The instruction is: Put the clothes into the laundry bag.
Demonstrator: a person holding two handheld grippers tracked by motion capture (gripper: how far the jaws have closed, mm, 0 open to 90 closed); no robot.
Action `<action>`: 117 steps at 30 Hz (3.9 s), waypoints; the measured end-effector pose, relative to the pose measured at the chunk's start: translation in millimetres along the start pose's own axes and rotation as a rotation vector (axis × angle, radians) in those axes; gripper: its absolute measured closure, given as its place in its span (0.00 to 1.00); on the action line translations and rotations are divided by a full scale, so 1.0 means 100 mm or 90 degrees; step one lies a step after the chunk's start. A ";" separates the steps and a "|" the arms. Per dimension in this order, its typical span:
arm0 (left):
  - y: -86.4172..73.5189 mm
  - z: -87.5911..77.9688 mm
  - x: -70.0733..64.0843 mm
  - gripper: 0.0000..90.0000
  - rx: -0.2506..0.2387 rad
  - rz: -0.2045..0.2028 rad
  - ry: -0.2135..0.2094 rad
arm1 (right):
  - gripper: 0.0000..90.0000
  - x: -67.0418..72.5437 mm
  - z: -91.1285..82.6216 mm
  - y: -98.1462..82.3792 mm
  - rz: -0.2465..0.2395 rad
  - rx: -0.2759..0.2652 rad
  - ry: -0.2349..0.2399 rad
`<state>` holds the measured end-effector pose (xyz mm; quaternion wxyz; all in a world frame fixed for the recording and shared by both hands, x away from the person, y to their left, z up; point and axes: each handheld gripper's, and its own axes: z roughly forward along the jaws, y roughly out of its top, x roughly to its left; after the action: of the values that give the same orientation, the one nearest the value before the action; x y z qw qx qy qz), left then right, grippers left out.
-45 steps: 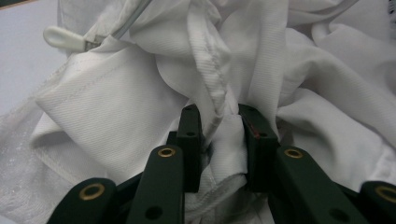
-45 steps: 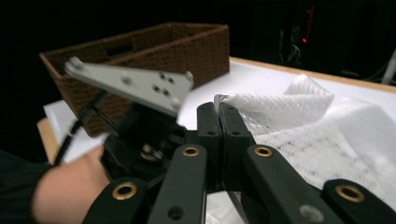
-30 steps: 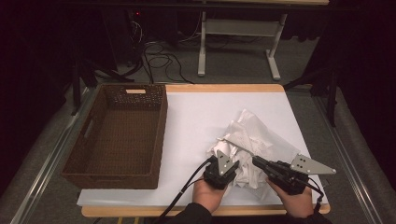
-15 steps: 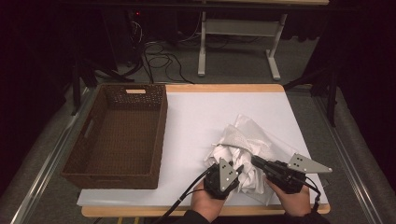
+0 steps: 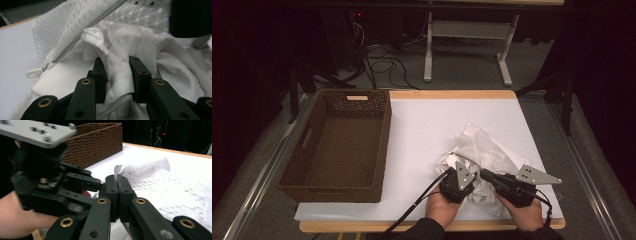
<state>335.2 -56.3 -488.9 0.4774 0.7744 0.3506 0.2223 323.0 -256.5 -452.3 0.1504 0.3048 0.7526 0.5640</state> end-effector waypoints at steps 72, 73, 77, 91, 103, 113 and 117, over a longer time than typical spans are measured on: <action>0.00 -0.85 0.15 0.90 -0.076 0.025 -0.049 | 1.00 0.09 -0.01 0.10 -0.029 -0.024 0.018; 0.01 -0.86 0.14 0.90 -0.077 0.032 -0.044 | 1.00 0.09 -0.01 0.10 -0.028 -0.024 0.019; 0.02 -0.78 0.12 0.90 -0.066 0.039 -0.038 | 1.00 0.09 0.01 0.09 -0.026 -0.017 0.016; 0.05 -0.39 -0.02 0.90 -0.047 0.031 -0.049 | 1.00 -0.01 0.00 0.03 0.000 -0.010 0.003; 0.06 0.01 -0.14 0.90 -0.034 0.033 -0.048 | 1.00 -0.04 -0.03 0.02 0.006 -0.010 0.000; 0.01 0.29 -0.27 0.92 0.006 0.081 -0.041 | 1.00 -0.08 -0.11 0.04 0.020 -0.025 -0.010; -0.01 0.36 -0.29 0.92 0.023 0.095 -0.040 | 1.00 -0.11 -0.16 0.06 0.029 -0.039 -0.013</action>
<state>340.4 -98.7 -506.1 0.4561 0.8136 0.2809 0.2261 324.1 -274.4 -442.9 0.1544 0.3224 0.7264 0.5870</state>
